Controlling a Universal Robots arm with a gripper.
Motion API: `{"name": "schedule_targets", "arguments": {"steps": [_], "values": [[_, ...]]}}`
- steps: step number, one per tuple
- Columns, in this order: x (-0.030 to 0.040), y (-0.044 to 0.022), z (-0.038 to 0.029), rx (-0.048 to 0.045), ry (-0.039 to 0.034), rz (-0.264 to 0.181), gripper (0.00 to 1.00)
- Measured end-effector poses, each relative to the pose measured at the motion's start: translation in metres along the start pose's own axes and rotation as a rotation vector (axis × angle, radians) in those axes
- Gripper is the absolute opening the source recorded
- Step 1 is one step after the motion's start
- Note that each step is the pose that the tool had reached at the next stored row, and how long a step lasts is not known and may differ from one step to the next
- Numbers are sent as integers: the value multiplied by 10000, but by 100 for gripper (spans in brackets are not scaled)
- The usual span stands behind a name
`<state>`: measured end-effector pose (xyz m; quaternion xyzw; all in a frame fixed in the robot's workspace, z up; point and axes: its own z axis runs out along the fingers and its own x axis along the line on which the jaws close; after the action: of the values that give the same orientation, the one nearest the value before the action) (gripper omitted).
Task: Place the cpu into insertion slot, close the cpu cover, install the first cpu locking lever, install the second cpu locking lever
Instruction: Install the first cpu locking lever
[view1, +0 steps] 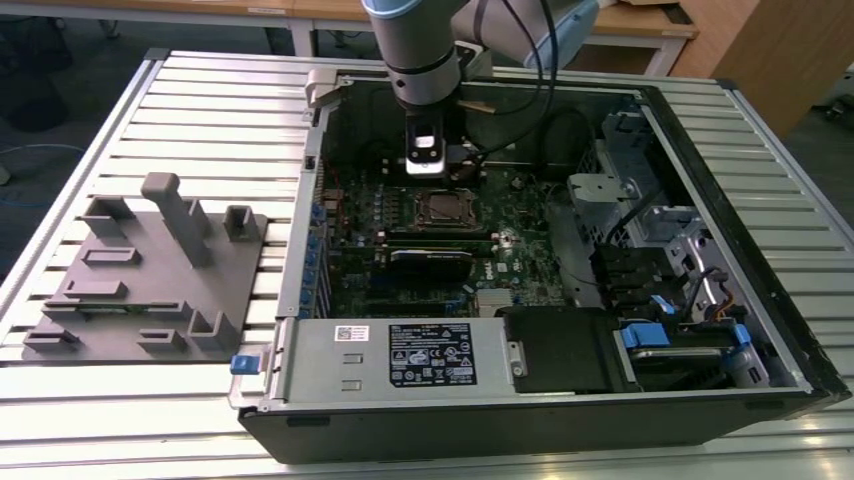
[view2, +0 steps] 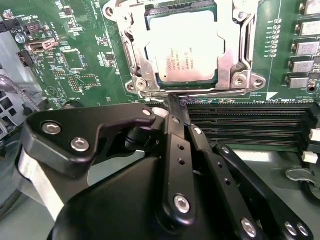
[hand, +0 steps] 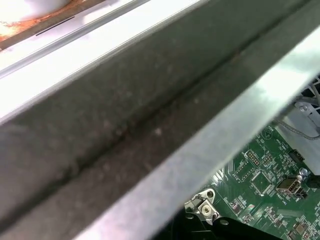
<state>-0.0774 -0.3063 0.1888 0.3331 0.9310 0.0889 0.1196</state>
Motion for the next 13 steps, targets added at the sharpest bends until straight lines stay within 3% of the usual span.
{"name": "schedule_targets", "arguments": {"steps": [13], "values": [[-6,8,1,8,-5,-4,10]]}}
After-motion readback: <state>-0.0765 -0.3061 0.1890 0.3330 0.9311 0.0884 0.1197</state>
